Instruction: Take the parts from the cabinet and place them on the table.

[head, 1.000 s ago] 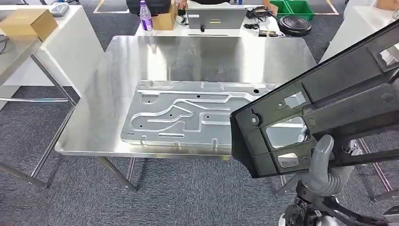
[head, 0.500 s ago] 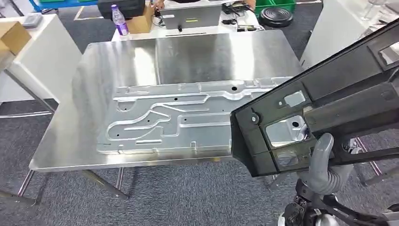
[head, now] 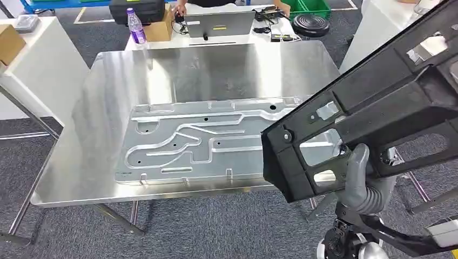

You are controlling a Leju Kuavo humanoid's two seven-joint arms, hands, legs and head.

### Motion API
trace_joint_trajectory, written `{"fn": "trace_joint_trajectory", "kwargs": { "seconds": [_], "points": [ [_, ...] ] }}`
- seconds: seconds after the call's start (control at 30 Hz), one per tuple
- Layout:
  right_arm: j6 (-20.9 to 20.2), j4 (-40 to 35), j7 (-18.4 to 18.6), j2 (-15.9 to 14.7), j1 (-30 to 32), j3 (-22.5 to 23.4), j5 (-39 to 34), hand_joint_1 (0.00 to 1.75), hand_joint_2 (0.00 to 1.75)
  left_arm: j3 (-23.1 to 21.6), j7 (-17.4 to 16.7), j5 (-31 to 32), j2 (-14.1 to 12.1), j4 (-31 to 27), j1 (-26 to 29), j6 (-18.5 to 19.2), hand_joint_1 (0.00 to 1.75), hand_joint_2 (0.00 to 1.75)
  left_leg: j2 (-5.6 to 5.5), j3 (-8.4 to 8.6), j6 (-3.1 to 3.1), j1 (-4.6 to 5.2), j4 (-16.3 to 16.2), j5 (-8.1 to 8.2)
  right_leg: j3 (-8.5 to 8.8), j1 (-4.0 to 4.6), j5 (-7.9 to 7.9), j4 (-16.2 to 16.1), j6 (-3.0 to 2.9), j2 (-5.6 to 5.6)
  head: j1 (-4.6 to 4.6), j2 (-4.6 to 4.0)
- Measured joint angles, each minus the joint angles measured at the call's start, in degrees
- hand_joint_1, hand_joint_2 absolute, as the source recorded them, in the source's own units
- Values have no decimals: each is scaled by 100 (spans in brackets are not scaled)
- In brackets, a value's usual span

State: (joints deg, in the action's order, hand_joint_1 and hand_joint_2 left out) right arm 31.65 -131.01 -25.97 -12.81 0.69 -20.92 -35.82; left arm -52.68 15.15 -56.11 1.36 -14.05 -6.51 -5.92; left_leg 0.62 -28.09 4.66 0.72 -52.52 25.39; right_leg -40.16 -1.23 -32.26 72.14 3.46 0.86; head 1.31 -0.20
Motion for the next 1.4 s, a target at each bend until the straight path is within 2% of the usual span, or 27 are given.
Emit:
{"fn": "trace_joint_trajectory", "kwargs": {
  "seconds": [0.03, 0.1, 0.17, 0.2, 0.23, 0.27, 0.37, 0.43, 0.47, 0.53, 0.57, 0.6, 0.63, 0.7, 0.73, 0.77, 0.83, 0.93, 0.97, 1.03, 1.07, 1.1, 1.17, 1.23, 1.27, 1.33, 1.4],
  "points": [
    [0, 20, 11, -2, -1, -4, 4, 175, 175, -4, -7, 2, 0, 0, 11, 0, 0, 175, 2, 39, -4, -1, 0, 35, -158, -5, -7, 189, 28, -8, 0, 0],
    [0, 39, 35, -2, -2, -7, 31, 175, 175, -7, -11, 0, 0, 0, 24, 0, 0, 175, -2, 150, -29, -24, -1, 123, -126, -11, 258, -144, 60, -30, 2, 0],
    [0, 59, 50, -4, -6, -20, 42, 175, 175, -7, -63, -15, 0, 0, 24, -4, 0, 175, -8, 360, -103, -59, -9, 287, 303, -36, 999, -1322, 119, -106, 4, 0],
    [0, 92, 50, -4, -7, -28, 46, 175, 175, -11, -93, -20, -9, 13, 39, -22, 0, 175, -4, 339, -141, -51, -10, 342, 350, -33, 1153, -1533, 109, -170, 7, 0],
    [0, 112, 50, -4, -39, -39, 50, 175, 175, -15, -98, -31, -7, 15, 17, -37, 0, 175, -5, 341, -184, -23, -48, 379, 306, 7, 959, -1600, 8, -173, 6, 0],
    [0, 111, 63, -4, -39, -41, 48, 175, 175, -20, -114, -31, -7, 15, 10, -48, 0, 175, 17, 312, -223, -12, -39, 426, 274, 14, 1041, -1545, -99, -139, 7, 2],
    [-4, 111, 61, -4, -51, -48, 70, 175, 175, -28, -109, -35, -9, 15, -7, -57, 0, 175, 20, 435, -280, -29, -9, 504, 363, -22, 967, -1558, -209, -120, 2, 2],
    [11, 114, 111, -4, -63, -48, 111, 175, 175, -28, -109, -72, -9, 15, -17, -55, 0, 175, 3, 123, -344, -48, -604, 579, 422, -31, 926, -1574, -257, -111, -22, 2],
    [39, 116, 201, -7, -63, -52, 184, 175, 175, -28, -109, -94, -7, 15, -14, -48, 0, 175, 2, -245, -391, -71, -1250, 829, 458, -29, 887, -1575, -274, -106, -18, 0],
    [187, 146, 395, -28, -64, -52, 384, 175, 175, -28, -87, -96, -7, 15, 4, 2, 0, 175, 2, -744, -419, -83, -2003, 1203, 512, -25, 825, -1574, -277, -70, -15, 0],
    [308, 166, 552, -52, -75, -54, 544, 175, 175, -31, -87, -92, -7, 15, 28, 28, 0, 175, 1, -880, -411, -83, -2112, 1190, 548, -21, 796, -1574, -277, -39, -20, 0],
    [403, 188, 678, -79, -84, -55, 669, 175, 175, -33, -85, -92, -7, 15, 36, 35, 0, 175, 0, -909, -395, -81, -1961, 984, 598, -16, 765, -1575, -276, -18, -22, 0],
    [511, 199, 845, -100, -117, -55, 806, 175, 175, -37, -85, -85, -7, 15, 36, 48, 0, 175, 0, -845, -365, -77, -1608, 673, 651, -8, 734, -1576, -274, 3, -20, 0],
    [702, 254, 1484, -182, -265, -55, 1243, 175, 175, -53, -85, -55, -9, 15, 34, 59, 0, 175, -16, -579, -208, -15, -533, -167, 756, 5, 687, -1594, -261, 23, -24, 0],
    [745, 319, 2026, -260, -358, -48, 1599, 175, 175, -77, -85, -55, -18, 17, 44, 66, 0, 175, -22, -535, -142, 7, -361, -198, 783, 1, 679, -1600, -252, 42, -18, 0],
    [758, 418, 2610, -357, -477, -50, 1968, 175, 175, -92, -85, -52, -22, 17, 14, 83, 0, 175, -12, -536, -94, 32, -268, -50, 757, 1, 671, -1610, -216, 70, -26, 0],
    [608, 627, 3683, -570, -751, -76, 2515, 175, 175, -114, -77, -53, -24, 17, 14, 118, 0, 175, -25, -497, -92, 49, -240, -168, 773, -12, 663, -1631, -140, 73, -30, 0],
    [141, 1010, 4597, -859, -1324, -155, 3006, 175, 175, -133, -70, -28, -26, 17, -22, 136, 0, 175, -22, -375, -62, -23, -41, -294, 731, 17, 537, -1481, -46, -32, -17, 0],
    [53, 1130, 4709, -929, -1457, -199, 3050, 175, 175, -133, -70, -31, -33, 17, -38, 136, 0, 175, -20, -366, -33, -23, -42, -296, 611, 11, 379, -1215, -36, -42, -19, 0],
    [-235, 1394, 5020, -1049, -1706, -325, 3123, 175, 175, -142, -70, -5, -31, 17, -53, 159, 0, 175, -37, -360, -23, -16, -43, -289, 101, 10, -56, -176, 0, -43, -17, 0],
    [-434, 1546, 5196, -1097, -1879, -398, 3163, 175, 175, -160, -74, 24, -31, 17, -51, 175, 0, 175, -38, -362, -20, -16, -47, -286, -80, 8, -110, 136, 16, -44, -17, 0],
    [-703, 1806, 5402, -1161, -2066, -527, 3222, 175, 175, -181, -85, 59, -31, 17, -55, 199, 0, 175, -35, -361, -21, -18, -49, -285, -123, -2, -24, 144, 32, -49, -17, 0],
    [-826, 2014, 5527, -1202, -2204, -642, 3330, 175, 175, -203, -100, 92, -31, 17, -76, 225, 0, 175, -36, -362, -24, -25, -53, -282, -37, -14, 162, -96, 51, -56, -20, 0],
    [-966, 2478, 5626, -1248, -2477, -822, 3547, 175, 175, -256, -129, 116, -28, 17, -138, 230, 0, 175, -58, -367, -70, -53, -111, -247, 467, -54, 735, -1174, 95, -76, -15, 0],
    [-1003, 2703, 5606, -1259, -2605, -902, 3593, 175, 175, -271, -135, 127, -30, 17, -156, 230, 0, 175, -63, -392, -116, -47, -167, -209, 646, -69, 816, -1587, 105, -97, -15, 0],
    [-1051, 3103, 5571, -1283, -2806, -1038, 3639, 175, 175, -286, -179, 151, -31, 17, -201, 230, 0, 175, -72, -457, -165, -16, -233, -193, 651, -27, 779, -1610, -14, -65, -20, 0],
    [-1089, 3407, 5528, -1283, -2964, -1147, 3652, 175, 175, -317, -195, 153, -28, 17, -204, 230, 0, 175, -69, -436, -193, -39, -225, -193, 657, 11, 771, -1612, -75, -55, -22, 0]
  ]
}}
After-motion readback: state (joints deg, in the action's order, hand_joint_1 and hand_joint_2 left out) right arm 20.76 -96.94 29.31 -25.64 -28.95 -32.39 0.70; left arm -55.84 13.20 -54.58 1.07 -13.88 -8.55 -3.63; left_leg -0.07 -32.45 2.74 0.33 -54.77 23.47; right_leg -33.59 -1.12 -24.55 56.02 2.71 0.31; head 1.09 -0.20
